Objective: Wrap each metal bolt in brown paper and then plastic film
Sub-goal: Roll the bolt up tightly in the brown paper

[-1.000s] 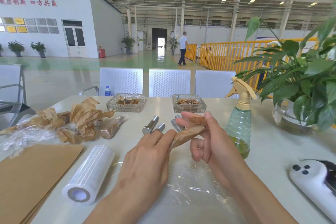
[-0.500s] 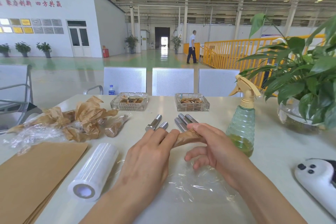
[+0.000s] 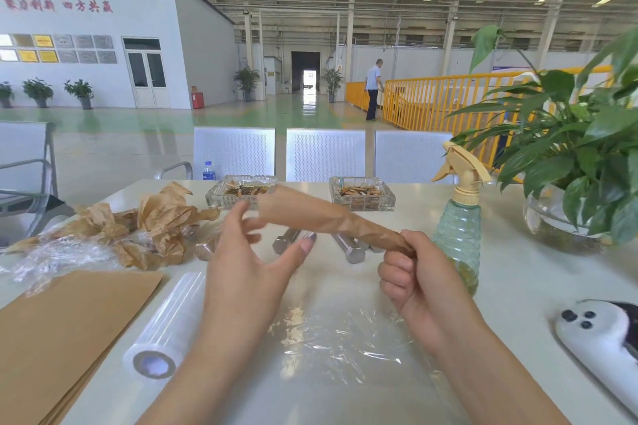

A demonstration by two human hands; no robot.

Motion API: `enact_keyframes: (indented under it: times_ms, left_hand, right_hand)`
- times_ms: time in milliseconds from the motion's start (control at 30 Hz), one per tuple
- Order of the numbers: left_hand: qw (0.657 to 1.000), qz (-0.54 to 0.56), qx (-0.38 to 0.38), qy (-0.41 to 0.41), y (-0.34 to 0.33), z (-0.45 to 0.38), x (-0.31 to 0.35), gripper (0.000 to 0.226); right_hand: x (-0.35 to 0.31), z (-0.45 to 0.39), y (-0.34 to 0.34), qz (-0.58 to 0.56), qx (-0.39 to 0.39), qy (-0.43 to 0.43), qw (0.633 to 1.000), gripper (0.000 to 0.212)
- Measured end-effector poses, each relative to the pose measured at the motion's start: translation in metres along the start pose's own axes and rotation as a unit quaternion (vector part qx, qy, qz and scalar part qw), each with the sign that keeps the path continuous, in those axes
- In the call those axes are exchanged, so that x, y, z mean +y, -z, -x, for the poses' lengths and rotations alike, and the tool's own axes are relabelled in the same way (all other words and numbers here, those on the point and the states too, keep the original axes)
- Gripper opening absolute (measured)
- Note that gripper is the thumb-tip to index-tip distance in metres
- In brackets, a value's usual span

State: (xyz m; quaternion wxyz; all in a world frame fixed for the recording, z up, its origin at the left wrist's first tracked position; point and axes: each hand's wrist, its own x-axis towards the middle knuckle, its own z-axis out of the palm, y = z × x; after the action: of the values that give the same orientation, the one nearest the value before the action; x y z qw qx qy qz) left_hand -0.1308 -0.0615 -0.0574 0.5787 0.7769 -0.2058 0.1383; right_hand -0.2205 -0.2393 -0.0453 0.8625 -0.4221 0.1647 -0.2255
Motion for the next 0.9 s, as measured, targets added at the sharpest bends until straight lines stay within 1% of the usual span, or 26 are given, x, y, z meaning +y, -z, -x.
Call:
enact_keyframes:
  times_ms: [33,67,133,167,200,267,333,367,433,533,667,800,833,900]
  left_hand:
    - [0.996,0.067,-0.042,0.048,0.0,0.0,0.002,0.093]
    - [0.986,0.115,-0.096,0.071,-0.001,0.001,0.004,0.084]
    - [0.962,0.181,-0.191,0.072,-0.008,0.006,0.008,0.063]
    - [0.95,0.213,-0.218,0.063,-0.011,0.01,0.012,0.056]
    - [0.94,0.245,-0.229,0.056,-0.014,0.013,0.015,0.052]
    - [0.926,0.307,-0.21,0.059,-0.015,0.013,0.017,0.045]
    - [0.919,0.346,-0.173,0.078,-0.013,0.011,0.018,0.029]
    - [0.917,0.356,-0.155,0.09,-0.012,0.011,0.018,0.025]
    - [0.916,0.366,-0.126,0.111,-0.012,0.011,0.016,0.026]
    - [0.921,0.358,-0.108,0.111,-0.012,0.011,0.015,0.028]
    - [0.947,0.311,-0.06,0.048,-0.007,0.009,0.017,0.027]
    - [0.964,0.265,-0.031,-0.016,-0.001,0.008,0.019,0.018]
    - [0.97,0.237,-0.031,-0.04,0.001,0.007,0.018,0.02]
    - [0.984,0.144,-0.039,-0.096,0.002,0.008,0.017,0.024]
  right_hand:
    - [-0.001,0.0,0.0,-0.028,-0.005,-0.017,0.999,0.032]
    - [-0.001,0.001,0.0,-0.044,-0.013,-0.032,0.998,0.032]
    - [0.002,0.003,-0.003,-0.043,-0.031,-0.059,0.997,0.031]
    - [0.005,0.004,-0.005,-0.03,-0.04,-0.067,0.996,0.029]
    - [0.008,0.006,-0.007,-0.014,-0.05,-0.073,0.996,0.026]
    - [0.015,0.01,-0.012,0.016,-0.068,-0.081,0.994,0.024]
    - [0.022,0.012,-0.014,0.037,-0.077,-0.078,0.993,0.029]
    - [0.025,0.013,-0.015,0.048,-0.077,-0.07,0.993,0.033]
    - [0.03,0.014,-0.019,0.077,-0.072,-0.048,0.993,0.04]
    - [0.035,0.015,-0.022,0.104,-0.067,-0.021,0.992,0.034]
    - [0.037,0.017,-0.023,0.113,-0.078,-0.022,0.99,0.033]
    - [0.04,0.019,-0.023,0.127,-0.085,-0.027,0.988,0.038]
    - [0.04,0.02,-0.023,0.134,-0.085,-0.023,0.987,0.037]
    - [0.04,0.021,-0.022,0.151,-0.083,-0.01,0.985,0.039]
